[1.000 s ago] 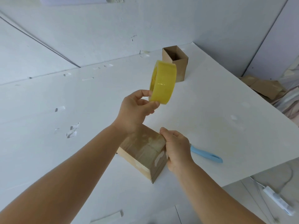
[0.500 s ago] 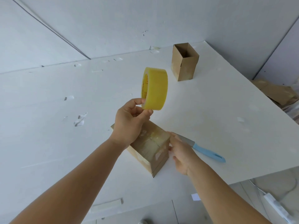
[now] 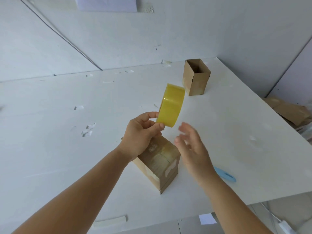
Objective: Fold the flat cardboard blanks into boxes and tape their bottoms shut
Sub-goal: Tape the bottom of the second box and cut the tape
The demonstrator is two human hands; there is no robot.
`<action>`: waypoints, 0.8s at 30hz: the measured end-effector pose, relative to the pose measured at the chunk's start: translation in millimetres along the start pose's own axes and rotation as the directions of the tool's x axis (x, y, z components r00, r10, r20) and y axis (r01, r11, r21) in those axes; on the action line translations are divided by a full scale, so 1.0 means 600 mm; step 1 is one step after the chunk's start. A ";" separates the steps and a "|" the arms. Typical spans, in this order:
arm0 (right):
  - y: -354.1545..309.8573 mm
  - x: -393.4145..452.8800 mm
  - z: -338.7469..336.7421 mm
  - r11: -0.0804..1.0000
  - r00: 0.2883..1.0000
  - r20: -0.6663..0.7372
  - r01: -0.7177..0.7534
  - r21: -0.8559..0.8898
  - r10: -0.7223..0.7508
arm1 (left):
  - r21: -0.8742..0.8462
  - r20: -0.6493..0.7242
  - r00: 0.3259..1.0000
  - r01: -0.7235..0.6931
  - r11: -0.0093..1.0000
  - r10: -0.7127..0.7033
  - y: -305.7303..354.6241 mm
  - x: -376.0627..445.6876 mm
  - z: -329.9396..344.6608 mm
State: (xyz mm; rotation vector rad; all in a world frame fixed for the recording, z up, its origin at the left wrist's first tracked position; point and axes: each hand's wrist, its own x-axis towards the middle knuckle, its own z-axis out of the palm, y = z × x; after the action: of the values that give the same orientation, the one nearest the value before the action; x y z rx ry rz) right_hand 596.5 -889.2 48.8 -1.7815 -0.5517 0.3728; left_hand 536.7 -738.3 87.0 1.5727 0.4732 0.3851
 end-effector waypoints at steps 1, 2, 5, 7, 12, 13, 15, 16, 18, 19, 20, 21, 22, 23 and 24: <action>-0.015 0.006 -0.003 0.996 0.997 -0.020 0.075 -0.051 -0.076 | 0.008 0.032 0.999 -0.001 1.000 0.001 0.003 0.000 -0.001; -0.026 0.013 -0.005 0.983 0.988 -0.038 0.143 -0.116 -0.148 | 0.016 0.069 0.998 0.000 1.000 -0.001 0.006 -0.001 -0.002; -0.052 0.027 -0.016 0.956 0.962 -0.116 0.221 -0.194 -0.246 | 0.015 0.185 0.981 0.049 0.999 -0.051 0.019 0.000 -0.005; -0.064 0.031 -0.026 0.965 0.966 -0.123 0.204 -0.165 -0.225 | 0.076 0.235 0.967 0.082 0.994 -0.098 0.037 0.002 -0.007; -0.076 0.032 -0.039 0.958 0.961 -0.179 0.168 -0.231 -0.211 | 0.511 0.112 0.992 -0.113 0.852 0.065 0.079 0.002 0.016; -0.079 0.032 -0.042 0.957 0.959 -0.189 0.162 -0.242 -0.210 | 0.556 0.099 0.990 -0.138 0.819 0.100 0.081 0.001 0.022; -0.082 0.033 -0.045 0.954 0.959 -0.190 0.157 -0.257 -0.209 | 0.607 0.078 0.988 -0.150 0.780 0.130 0.081 0.000 0.032; -0.082 0.034 -0.046 0.953 0.961 -0.187 0.154 -0.259 -0.206 | 0.619 0.072 0.989 -0.147 0.772 0.130 0.082 0.001 0.035; -0.081 0.034 -0.049 0.957 0.964 -0.181 0.144 -0.251 -0.193 | 0.646 0.077 0.990 -0.142 0.750 0.121 0.083 0.004 0.041; -0.080 0.035 -0.052 0.961 0.966 -0.184 0.134 -0.243 -0.181 | 0.674 0.083 0.989 -0.146 0.724 0.123 0.083 0.005 0.045; -0.079 0.037 -0.057 0.966 0.967 -0.190 0.123 -0.229 -0.168 | 0.708 0.084 0.988 -0.150 0.690 0.129 0.082 0.006 0.047; -0.078 0.038 -0.062 0.971 0.969 -0.193 0.113 -0.211 -0.155 | 0.735 0.081 0.988 -0.150 0.661 0.134 0.079 0.007 0.049; -0.077 0.040 -0.067 0.974 0.971 -0.185 0.113 -0.197 -0.150 | 0.750 0.075 0.989 -0.142 0.646 0.130 0.076 0.008 0.050; -0.075 0.042 -0.071 0.975 0.974 -0.169 0.115 -0.188 -0.148 | 0.751 0.070 0.991 -0.130 0.648 0.117 0.073 0.009 0.050; -0.073 0.043 -0.075 0.977 0.978 -0.152 0.115 -0.179 -0.143 | 0.744 0.066 0.993 -0.117 0.658 0.101 0.070 0.011 0.050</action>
State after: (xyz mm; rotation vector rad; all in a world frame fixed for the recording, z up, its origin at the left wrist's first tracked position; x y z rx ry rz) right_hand 633.6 -902.2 103.7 -1.9074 -0.5932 0.0890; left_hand 560.6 -761.7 127.0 2.4279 0.5605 0.2712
